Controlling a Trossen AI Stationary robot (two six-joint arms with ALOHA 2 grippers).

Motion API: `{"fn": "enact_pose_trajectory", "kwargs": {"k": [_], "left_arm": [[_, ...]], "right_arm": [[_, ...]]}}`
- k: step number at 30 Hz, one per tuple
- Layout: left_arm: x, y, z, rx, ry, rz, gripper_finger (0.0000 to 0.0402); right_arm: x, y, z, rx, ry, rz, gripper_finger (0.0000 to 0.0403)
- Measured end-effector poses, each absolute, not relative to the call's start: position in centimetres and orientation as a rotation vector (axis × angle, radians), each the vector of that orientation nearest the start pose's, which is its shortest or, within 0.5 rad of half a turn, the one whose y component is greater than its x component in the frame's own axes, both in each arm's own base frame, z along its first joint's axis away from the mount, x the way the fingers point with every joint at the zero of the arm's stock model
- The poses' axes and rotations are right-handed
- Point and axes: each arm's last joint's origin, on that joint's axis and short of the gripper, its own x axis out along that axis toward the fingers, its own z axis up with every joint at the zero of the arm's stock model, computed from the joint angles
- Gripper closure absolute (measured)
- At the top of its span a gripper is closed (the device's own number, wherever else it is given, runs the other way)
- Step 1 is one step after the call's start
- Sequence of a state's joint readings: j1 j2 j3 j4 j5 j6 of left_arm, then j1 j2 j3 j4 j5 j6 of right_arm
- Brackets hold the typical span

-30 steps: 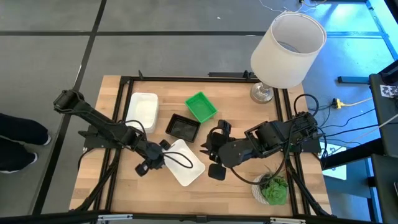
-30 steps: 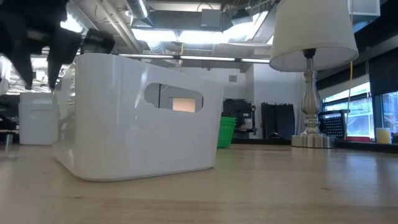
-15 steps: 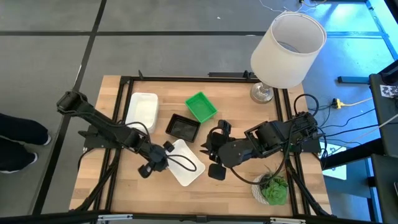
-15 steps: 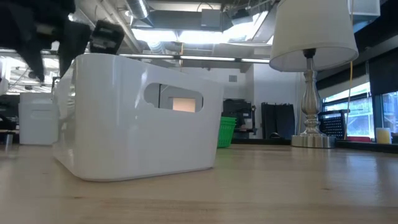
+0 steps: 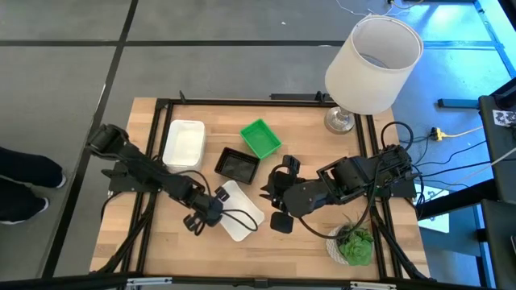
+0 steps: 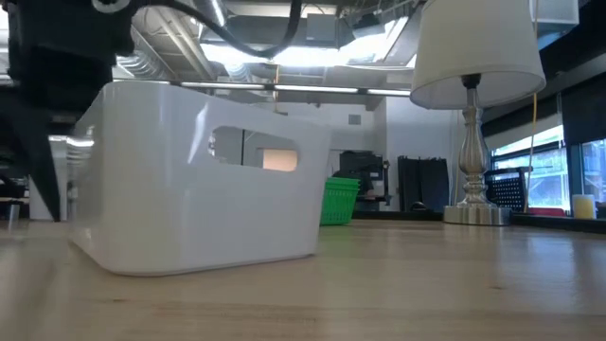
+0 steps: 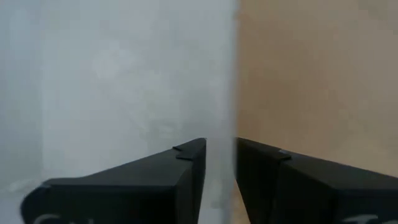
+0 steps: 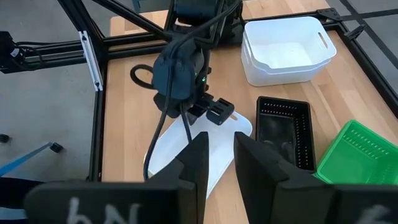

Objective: Stack baskets by color
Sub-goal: Stack the right white bin on the left white bins

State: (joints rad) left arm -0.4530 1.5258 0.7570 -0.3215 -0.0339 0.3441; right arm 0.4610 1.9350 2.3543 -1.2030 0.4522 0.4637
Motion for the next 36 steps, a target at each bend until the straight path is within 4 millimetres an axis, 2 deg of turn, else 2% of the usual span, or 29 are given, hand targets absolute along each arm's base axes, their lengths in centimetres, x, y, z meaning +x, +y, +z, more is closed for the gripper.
{"fn": "enact_pose_trajectory", "kwargs": {"k": [5,8,12,17,22,25,28,36], "left_arm": [[24.5,-11.7,15.5,0.592,1.010,-0.541,0.0390],[24.8,-11.8,16.4,0.600,1.043,-0.547,0.0397],[24.9,-12.0,18.6,0.656,1.125,-0.631,0.0400],[25.1,-12.2,22.4,0.721,1.196,-0.732,0.0401],[24.7,-11.8,25.8,0.826,1.291,-0.714,0.0401],[24.2,-11.1,27.6,0.859,1.380,-0.677,0.0401],[23.9,-10.2,28.9,0.805,1.423,-0.616,0.0401],[21.2,-6.3,31.9,0.588,1.362,-0.435,0.0401]], "right_arm": [[34.6,15.8,43.9,0.100,0.683,-0.153,0.0328],[34.6,15.8,43.9,0.100,0.683,-0.153,0.0328],[34.6,15.8,43.9,0.099,0.683,-0.153,0.0328],[34.6,15.8,43.9,0.098,0.683,-0.152,0.0328],[34.6,15.8,43.9,0.094,0.684,-0.151,0.0328],[34.6,15.8,43.9,0.093,0.684,-0.150,0.0328],[34.6,15.8,43.9,0.067,0.686,-0.141,0.0328],[34.6,15.8,43.9,0.045,0.687,-0.133,0.0328]]}}
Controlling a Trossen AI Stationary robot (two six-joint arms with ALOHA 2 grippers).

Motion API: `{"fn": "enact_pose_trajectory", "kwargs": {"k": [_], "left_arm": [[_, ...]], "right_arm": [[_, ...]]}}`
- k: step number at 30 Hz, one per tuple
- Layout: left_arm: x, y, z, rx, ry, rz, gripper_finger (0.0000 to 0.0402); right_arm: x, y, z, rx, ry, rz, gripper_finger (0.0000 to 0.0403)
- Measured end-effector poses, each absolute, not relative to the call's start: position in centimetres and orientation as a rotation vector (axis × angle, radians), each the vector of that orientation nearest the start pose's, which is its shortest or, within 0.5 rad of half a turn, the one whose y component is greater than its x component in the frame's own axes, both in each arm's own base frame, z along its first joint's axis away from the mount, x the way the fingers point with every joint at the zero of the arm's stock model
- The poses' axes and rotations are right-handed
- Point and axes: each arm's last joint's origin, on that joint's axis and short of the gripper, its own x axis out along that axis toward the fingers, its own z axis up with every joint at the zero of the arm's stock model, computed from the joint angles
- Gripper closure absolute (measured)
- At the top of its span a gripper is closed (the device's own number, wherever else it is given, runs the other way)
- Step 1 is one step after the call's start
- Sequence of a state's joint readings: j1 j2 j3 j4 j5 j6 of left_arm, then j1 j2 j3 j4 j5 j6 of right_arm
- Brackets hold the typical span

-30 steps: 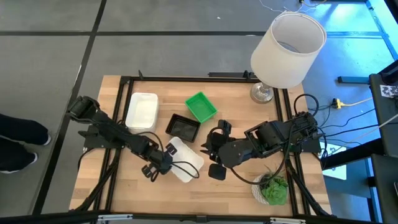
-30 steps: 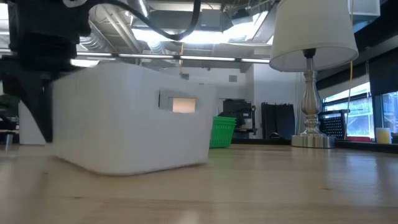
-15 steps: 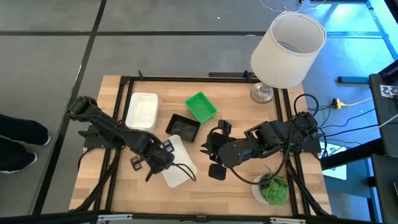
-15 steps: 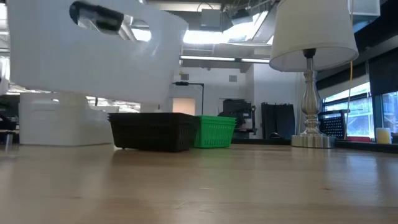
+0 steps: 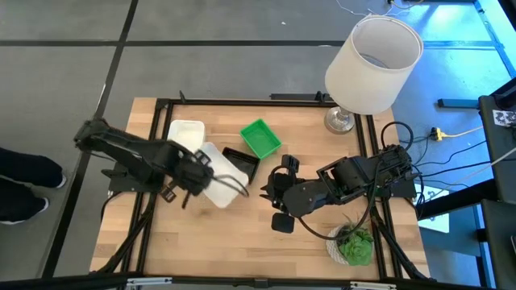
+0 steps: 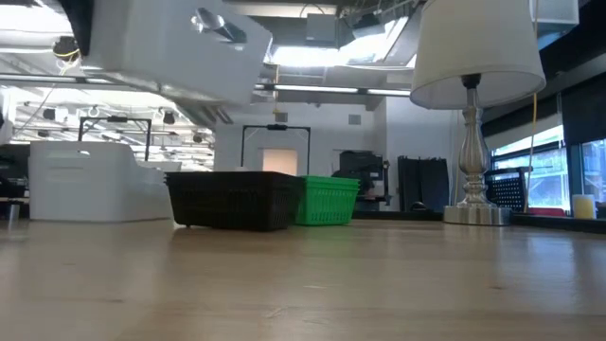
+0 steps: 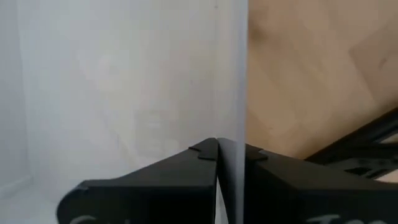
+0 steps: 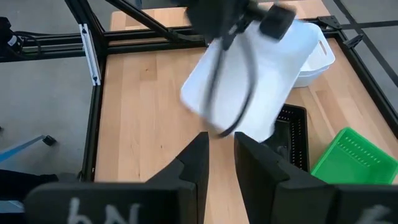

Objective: Stack baskets by color
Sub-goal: Stack the right white bin on the left white bins

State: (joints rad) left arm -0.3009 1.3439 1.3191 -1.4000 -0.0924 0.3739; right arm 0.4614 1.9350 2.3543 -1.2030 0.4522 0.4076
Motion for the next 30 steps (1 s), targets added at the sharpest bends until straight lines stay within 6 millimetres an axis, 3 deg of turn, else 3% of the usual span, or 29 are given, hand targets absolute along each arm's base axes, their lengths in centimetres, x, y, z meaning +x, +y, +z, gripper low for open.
{"fn": "enact_pose_trajectory", "kwargs": {"k": [5,13,22,30], "left_arm": [[17.9,-4.4,33.5,0.518,1.278,-0.396,0.0401],[11.5,-1.6,35.8,0.762,1.243,-0.345,0.0401],[10.8,0.3,36.3,1.091,1.291,-0.246,0.0402],[10.7,1.7,36.3,1.176,1.384,-0.232,0.0401]], "right_arm": [[34.6,15.8,43.9,0.047,0.687,-0.134,0.0328],[34.7,15.3,43.9,0.045,0.671,-0.178,0.0328],[35.0,14.9,44.0,0.046,0.659,-0.201,0.0328],[34.9,14.9,44.0,0.043,0.660,-0.200,0.0328]]}}
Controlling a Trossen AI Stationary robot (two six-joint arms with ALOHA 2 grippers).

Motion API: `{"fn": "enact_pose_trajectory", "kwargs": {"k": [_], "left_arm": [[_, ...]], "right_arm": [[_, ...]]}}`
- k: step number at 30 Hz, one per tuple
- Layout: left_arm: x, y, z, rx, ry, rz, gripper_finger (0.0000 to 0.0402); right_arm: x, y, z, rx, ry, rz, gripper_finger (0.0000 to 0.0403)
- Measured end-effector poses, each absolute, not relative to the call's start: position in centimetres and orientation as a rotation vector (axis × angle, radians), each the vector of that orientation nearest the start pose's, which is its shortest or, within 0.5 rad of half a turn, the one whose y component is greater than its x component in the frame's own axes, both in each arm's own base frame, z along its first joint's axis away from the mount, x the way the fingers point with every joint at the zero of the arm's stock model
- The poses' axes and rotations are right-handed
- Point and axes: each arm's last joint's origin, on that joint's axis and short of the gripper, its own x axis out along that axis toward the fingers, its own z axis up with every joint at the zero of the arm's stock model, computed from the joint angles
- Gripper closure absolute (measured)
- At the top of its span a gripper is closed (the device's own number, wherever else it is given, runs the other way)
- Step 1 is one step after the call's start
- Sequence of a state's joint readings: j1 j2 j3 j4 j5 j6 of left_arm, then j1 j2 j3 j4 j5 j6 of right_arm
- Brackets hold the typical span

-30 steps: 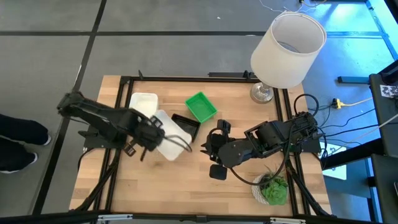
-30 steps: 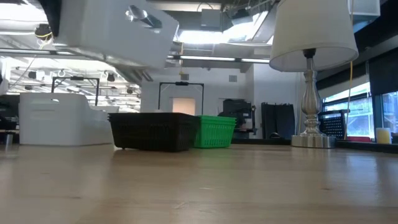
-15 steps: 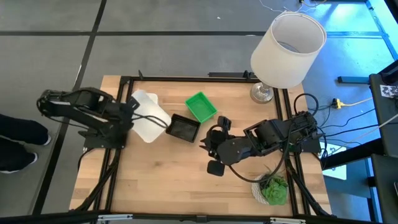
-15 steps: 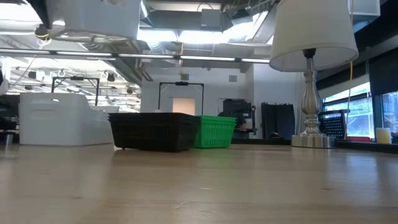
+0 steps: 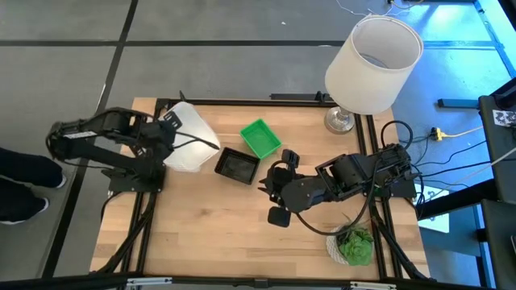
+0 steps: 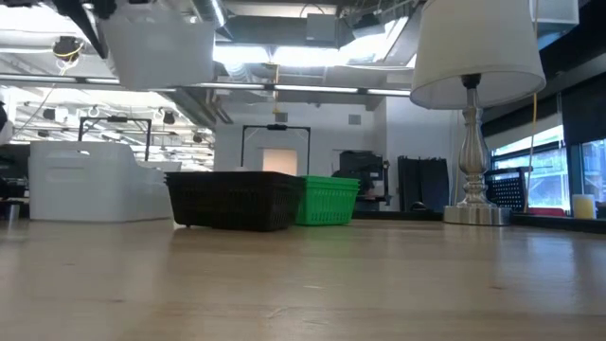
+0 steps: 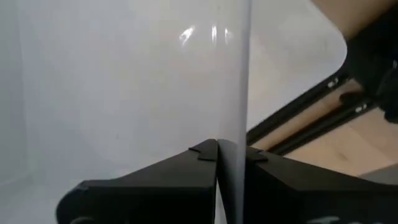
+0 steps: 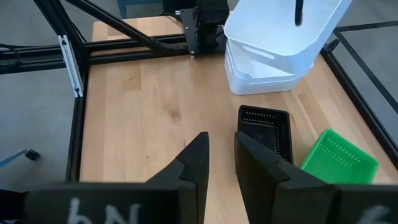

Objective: Stack baskets by color
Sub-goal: Stack the right white bin on the left white bins

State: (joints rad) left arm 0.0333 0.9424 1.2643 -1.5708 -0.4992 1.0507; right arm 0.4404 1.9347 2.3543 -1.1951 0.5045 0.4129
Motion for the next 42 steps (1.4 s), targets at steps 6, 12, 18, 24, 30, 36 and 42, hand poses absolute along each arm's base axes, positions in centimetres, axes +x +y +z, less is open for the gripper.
{"fn": "enact_pose_trajectory", "kwargs": {"k": [6,12,18,24,30,36,42], "left_arm": [[10.8,2.9,34.2,1.203,1.537,-0.270,0.0401],[10.3,3.8,31.4,1.114,1.667,-0.299,0.0401],[9.8,4.0,29.1,1.086,1.745,-0.359,0.0401],[10.0,3.6,28.6,1.003,1.679,-0.447,0.0401],[10.1,2.9,28.5,0.963,1.601,-0.540,0.0401],[10.2,2.8,28.5,1.010,1.611,-0.536,0.0401],[10.3,2.9,29.9,1.095,1.582,-0.524,0.0401]], "right_arm": [[34.9,14.9,44.0,0.020,0.664,-0.192,0.0328],[34.9,14.9,43.9,0.013,0.665,-0.190,0.0328],[34.9,14.9,43.9,-0.008,0.668,-0.182,0.0328],[34.9,14.9,43.9,-0.015,0.669,-0.180,0.0328],[34.9,14.9,43.9,-0.035,0.671,-0.173,0.0328],[35.0,14.7,43.9,-0.035,0.672,-0.179,0.0328],[35.2,14.2,43.9,-0.030,0.672,-0.192,0.0328]]}}
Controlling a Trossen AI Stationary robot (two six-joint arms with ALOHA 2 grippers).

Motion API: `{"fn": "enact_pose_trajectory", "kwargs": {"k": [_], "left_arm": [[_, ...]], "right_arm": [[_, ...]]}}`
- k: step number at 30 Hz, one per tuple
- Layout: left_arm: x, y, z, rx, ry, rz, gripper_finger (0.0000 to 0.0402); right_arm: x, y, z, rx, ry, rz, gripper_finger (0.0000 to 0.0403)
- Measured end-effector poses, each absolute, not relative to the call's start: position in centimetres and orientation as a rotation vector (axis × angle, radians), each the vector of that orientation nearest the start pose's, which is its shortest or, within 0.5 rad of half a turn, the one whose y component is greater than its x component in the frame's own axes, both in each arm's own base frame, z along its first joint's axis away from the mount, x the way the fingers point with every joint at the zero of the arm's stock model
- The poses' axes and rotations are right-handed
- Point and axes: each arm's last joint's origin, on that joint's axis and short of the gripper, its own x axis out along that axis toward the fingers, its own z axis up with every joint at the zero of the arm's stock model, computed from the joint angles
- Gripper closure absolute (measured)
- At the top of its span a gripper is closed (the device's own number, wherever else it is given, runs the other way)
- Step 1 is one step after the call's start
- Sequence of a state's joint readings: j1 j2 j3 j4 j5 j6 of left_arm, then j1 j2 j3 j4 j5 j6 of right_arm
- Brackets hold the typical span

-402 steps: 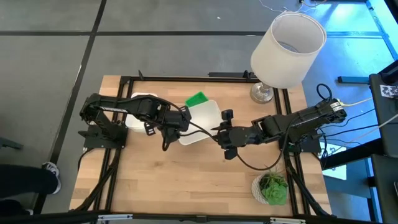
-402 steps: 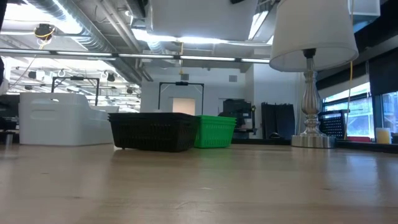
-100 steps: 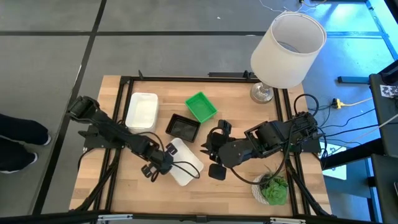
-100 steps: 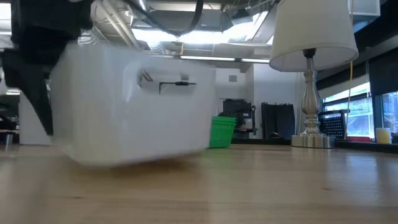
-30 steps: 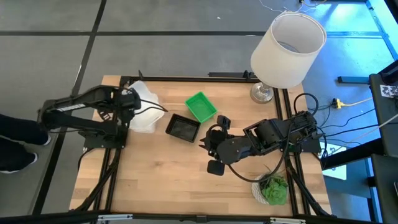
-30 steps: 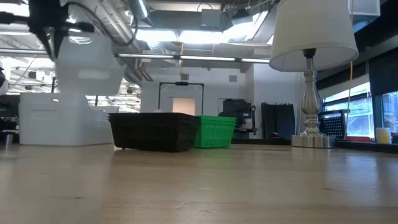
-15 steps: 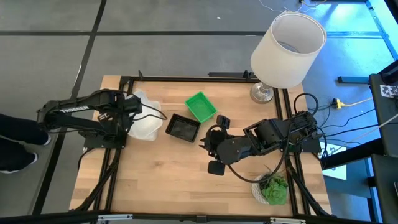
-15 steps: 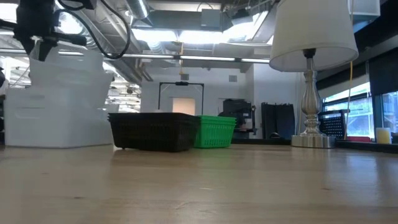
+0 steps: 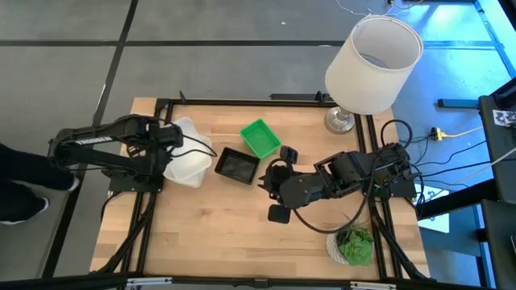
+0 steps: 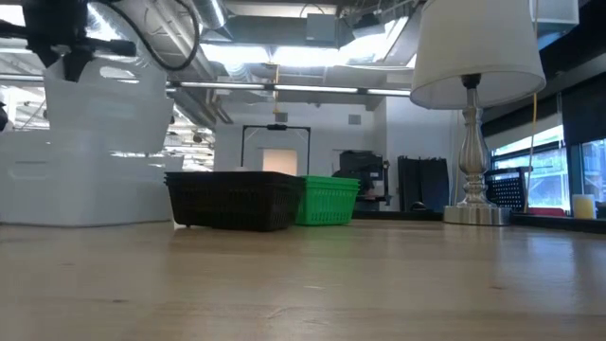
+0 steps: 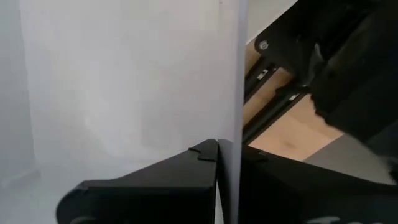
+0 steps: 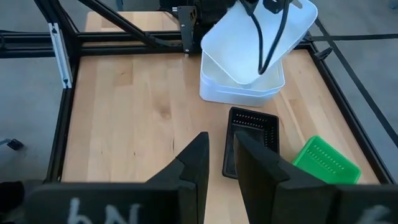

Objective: Stack baskets by color
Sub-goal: Stack the right white bin on the left white bins

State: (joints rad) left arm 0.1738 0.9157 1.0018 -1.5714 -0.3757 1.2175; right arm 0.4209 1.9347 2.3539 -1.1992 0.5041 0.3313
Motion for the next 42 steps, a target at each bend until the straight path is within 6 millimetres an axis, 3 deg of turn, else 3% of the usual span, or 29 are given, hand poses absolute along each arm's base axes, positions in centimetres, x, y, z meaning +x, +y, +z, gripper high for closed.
{"fn": "enact_pose_trajectory", "kwargs": {"k": [10,23,30,42], "left_arm": [[10.3,2.9,30.3,1.179,1.562,-0.596,0.0401],[10.7,2.5,30.0,1.071,1.455,-0.724,0.0401],[10.6,3.0,30.2,1.273,1.554,-0.717,0.0401],[10.7,2.6,30.1,1.152,1.464,-0.762,0.0401]], "right_arm": [[35.6,13.3,43.9,-0.046,0.677,-0.210,0.0328],[35.6,13.1,43.9,-0.046,0.679,-0.215,0.0328],[35.6,13.1,43.9,-0.044,0.679,-0.216,0.0328],[35.6,13.1,43.9,-0.044,0.680,-0.214,0.0328]]}}
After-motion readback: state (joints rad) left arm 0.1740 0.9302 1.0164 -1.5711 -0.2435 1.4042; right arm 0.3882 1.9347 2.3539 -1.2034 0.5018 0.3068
